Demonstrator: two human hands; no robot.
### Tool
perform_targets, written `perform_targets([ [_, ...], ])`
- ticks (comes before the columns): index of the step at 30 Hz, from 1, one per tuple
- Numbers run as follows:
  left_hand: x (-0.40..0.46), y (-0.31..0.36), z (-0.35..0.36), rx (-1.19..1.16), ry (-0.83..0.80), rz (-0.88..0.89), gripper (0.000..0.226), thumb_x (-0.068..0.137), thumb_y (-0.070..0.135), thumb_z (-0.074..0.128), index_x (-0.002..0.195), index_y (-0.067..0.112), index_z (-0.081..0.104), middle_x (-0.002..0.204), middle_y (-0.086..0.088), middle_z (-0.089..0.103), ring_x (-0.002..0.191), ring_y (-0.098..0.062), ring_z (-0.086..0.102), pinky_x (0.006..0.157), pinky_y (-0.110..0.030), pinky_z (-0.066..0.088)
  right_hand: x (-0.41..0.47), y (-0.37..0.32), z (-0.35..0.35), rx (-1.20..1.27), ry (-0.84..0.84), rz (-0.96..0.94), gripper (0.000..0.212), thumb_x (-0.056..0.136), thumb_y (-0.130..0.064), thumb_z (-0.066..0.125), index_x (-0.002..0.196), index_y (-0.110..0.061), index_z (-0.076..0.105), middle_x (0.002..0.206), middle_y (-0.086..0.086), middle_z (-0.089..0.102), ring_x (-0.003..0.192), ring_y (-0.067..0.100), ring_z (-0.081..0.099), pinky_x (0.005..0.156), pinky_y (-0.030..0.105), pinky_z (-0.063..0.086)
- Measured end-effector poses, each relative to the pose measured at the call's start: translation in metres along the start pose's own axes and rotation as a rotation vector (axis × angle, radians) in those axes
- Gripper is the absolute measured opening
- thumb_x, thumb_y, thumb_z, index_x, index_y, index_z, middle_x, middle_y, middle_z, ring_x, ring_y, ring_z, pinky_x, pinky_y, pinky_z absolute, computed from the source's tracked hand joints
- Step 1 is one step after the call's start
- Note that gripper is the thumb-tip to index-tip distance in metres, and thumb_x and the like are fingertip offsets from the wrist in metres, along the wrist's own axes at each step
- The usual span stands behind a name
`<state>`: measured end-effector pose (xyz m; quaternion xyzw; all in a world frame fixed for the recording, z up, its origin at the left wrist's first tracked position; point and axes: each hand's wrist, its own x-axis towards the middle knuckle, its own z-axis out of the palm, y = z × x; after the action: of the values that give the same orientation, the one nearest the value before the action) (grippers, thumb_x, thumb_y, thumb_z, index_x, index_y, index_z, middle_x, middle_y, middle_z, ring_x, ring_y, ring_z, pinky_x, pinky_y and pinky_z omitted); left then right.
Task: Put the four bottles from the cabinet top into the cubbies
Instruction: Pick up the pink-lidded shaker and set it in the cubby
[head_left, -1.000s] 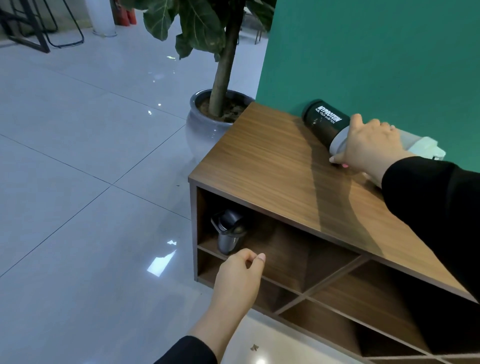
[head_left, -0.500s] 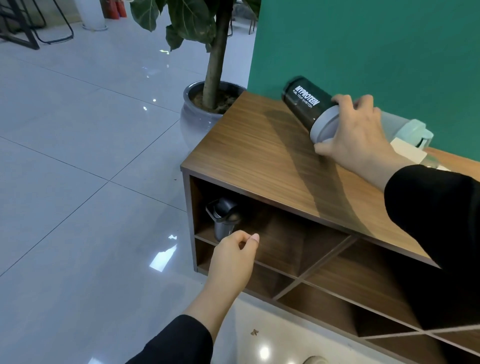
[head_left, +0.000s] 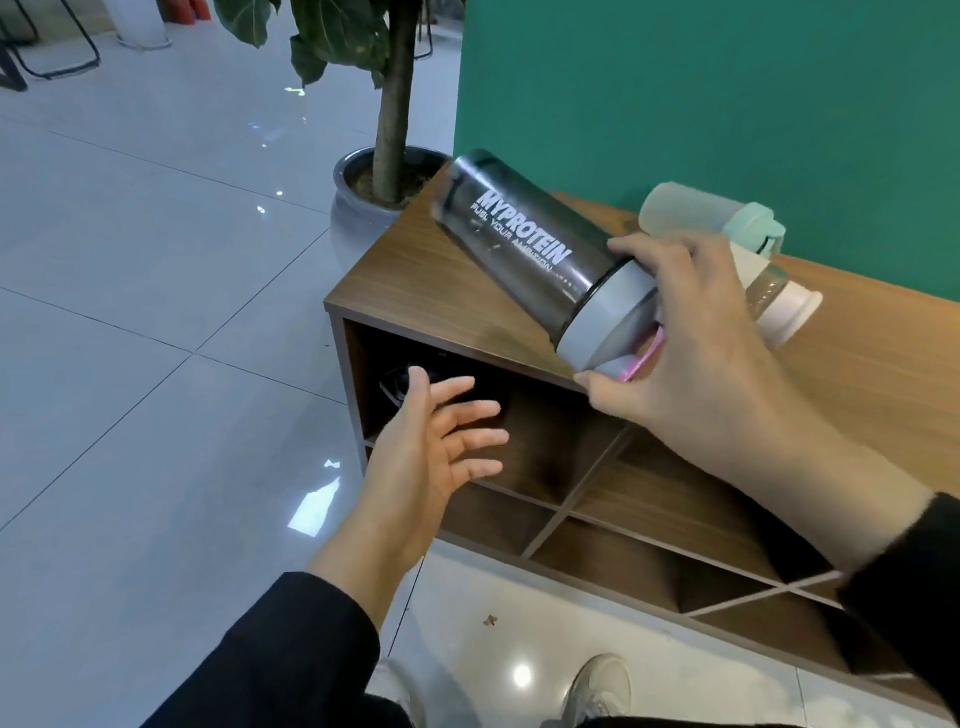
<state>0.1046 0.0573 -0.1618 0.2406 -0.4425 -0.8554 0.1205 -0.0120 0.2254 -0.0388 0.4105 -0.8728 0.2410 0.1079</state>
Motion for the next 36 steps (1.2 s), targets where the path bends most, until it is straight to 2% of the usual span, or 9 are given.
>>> perform_targets([
  [5,-0.015,0.010,-0.010,-0.189,-0.052,0.084,0.092,0.076,0.081,0.043,0.150,0.027,0.048,0.135,-0.014,0.070,0.122,-0.038,0.068,0.093,-0.057,0.054,-0.058,-0.015,0.006,-0.038,-0.251,-0.128,0.099,0.060,-0.036,0.087,0.145,-0.031,0.036,0.135,-0.001,0.031,0.124,0.017,0.037,0.102,0.028,0.037],
  [11,-0.026,-0.003,-0.012,-0.087,0.124,-0.141,0.071,0.086,0.062,0.063,0.141,0.018,0.056,0.124,-0.013,0.076,0.108,-0.027,0.076,0.078,-0.040,0.063,-0.093,-0.020,0.026,-0.016,-0.298,-0.146,0.097,0.067,-0.038,0.083,0.148,-0.038,0.029,0.143,-0.007,0.026,0.133,0.012,0.028,0.099,0.029,0.043],
  [16,-0.020,-0.021,-0.015,-0.209,0.298,-0.259,0.060,0.089,0.053,0.067,0.130,0.010,0.063,0.090,-0.012,0.083,0.080,-0.024,0.081,0.073,-0.042,0.062,-0.125,-0.023,0.066,0.587,-0.101,0.345,0.113,0.068,-0.031,0.089,0.145,-0.060,0.011,0.152,-0.026,0.022,0.138,-0.002,0.033,0.110,0.032,0.039],
  [19,-0.020,-0.032,-0.011,-0.222,0.329,-0.321,0.061,0.089,0.051,0.068,0.129,0.005,0.063,0.099,-0.019,0.080,0.085,-0.030,0.080,0.076,-0.045,0.063,-0.136,-0.038,0.087,0.956,0.061,0.649,0.105,0.069,-0.027,0.089,0.144,-0.053,0.020,0.140,-0.019,0.048,0.116,-0.007,0.055,0.092,0.020,0.050],
  [22,-0.019,-0.043,-0.005,-0.242,0.324,-0.376,0.060,0.089,0.050,0.068,0.129,0.006,0.064,0.107,-0.022,0.077,0.084,-0.031,0.080,0.074,-0.045,0.063,-0.134,-0.050,0.107,1.058,0.230,0.716,0.085,0.072,-0.014,0.087,0.136,-0.039,0.038,0.124,-0.018,0.053,0.102,-0.010,0.058,0.074,0.013,0.053],
  [25,-0.014,-0.048,-0.004,-0.267,0.311,-0.440,0.053,0.092,0.046,0.066,0.124,0.004,0.063,0.096,-0.022,0.078,0.082,-0.035,0.080,0.080,-0.050,0.063,-0.126,-0.048,0.123,1.087,0.334,0.753,0.074,0.072,-0.016,0.087,0.129,-0.039,0.044,0.119,-0.018,0.055,0.104,-0.003,0.060,0.077,0.023,0.058],
  [29,-0.005,-0.058,-0.005,-0.128,0.342,-0.553,0.048,0.096,0.043,0.060,0.130,0.010,0.060,0.119,-0.027,0.071,0.104,-0.044,0.073,0.086,-0.059,0.061,-0.113,-0.027,0.142,0.948,0.258,0.725,0.073,0.069,-0.024,0.089,0.127,-0.040,0.047,0.112,-0.027,0.056,0.108,0.000,0.059,0.083,0.030,0.059],
  [33,-0.002,-0.061,0.001,0.024,0.323,-0.521,0.042,0.101,0.039,0.057,0.136,0.016,0.060,0.126,-0.019,0.069,0.114,-0.036,0.068,0.077,-0.044,0.064,-0.088,-0.001,0.164,0.745,0.148,0.686,0.081,0.066,-0.027,0.091,0.131,-0.043,0.045,0.124,-0.019,0.052,0.114,0.003,0.053,0.086,0.023,0.054],
  [36,0.005,-0.059,0.000,-0.018,0.346,-0.477,0.046,0.103,0.031,0.058,0.145,0.015,0.049,0.139,-0.017,0.060,0.122,-0.034,0.063,0.087,-0.046,0.061,-0.067,0.017,0.178,0.641,0.120,0.688,0.083,0.068,-0.028,0.090,0.136,-0.039,0.043,0.125,-0.014,0.049,0.106,0.001,0.052,0.080,0.015,0.046],
])
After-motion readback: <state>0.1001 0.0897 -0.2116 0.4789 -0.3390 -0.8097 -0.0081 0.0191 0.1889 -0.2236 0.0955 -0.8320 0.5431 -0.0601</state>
